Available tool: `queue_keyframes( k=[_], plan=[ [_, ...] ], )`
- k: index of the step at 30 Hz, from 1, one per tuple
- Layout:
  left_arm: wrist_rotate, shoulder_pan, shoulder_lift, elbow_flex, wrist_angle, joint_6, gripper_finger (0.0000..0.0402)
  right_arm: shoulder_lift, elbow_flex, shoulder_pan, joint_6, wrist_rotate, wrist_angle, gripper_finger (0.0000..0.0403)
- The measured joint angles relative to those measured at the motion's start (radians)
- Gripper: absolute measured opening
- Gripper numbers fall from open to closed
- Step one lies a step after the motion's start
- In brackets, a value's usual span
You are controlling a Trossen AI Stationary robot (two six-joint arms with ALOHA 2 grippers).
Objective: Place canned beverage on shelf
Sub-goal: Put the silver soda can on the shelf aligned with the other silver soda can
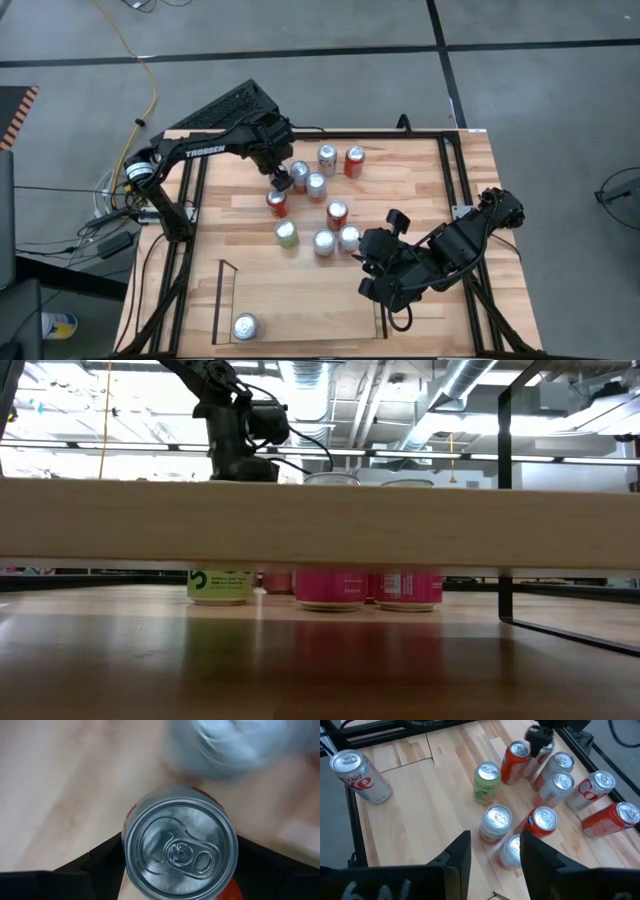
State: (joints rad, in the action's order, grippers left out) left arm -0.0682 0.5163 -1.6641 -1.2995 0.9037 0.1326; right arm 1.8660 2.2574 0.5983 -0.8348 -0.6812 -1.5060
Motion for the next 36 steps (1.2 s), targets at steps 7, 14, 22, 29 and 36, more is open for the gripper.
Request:
queue_keyframes(
  k=[7, 14, 22, 29, 36],
  plan=[
    [-0.068, -0.001, 0.111, -0.035, 0.082, -0.071, 0.0282, 0.0, 0.0, 0.0, 0.053, 0.0, 0.004, 0.0146],
    [-0.15, -0.013, 0.261, -0.081, 0.14, -0.226, 0.0282, 0.0, 0.0, 0.0, 0.092, 0.0, 0.019, 0.0146],
    [-0.27, -0.239, 0.45, -0.177, 0.327, -0.368, 0.0282, 0.0, 0.0, 0.001, 0.189, 0.0, 0.08, 0.0146],
    [-0.159, -0.582, 0.497, -0.293, 0.359, -0.357, 0.0282, 0.0, 0.0, 0.001, 0.192, 0.001, 0.094, 0.0146],
    [-0.005, -0.914, 0.375, -0.342, 0.375, -0.411, 0.0284, 0.0, 0.0, 0.004, 0.189, 0.002, 0.116, 0.0146]
  ],
)
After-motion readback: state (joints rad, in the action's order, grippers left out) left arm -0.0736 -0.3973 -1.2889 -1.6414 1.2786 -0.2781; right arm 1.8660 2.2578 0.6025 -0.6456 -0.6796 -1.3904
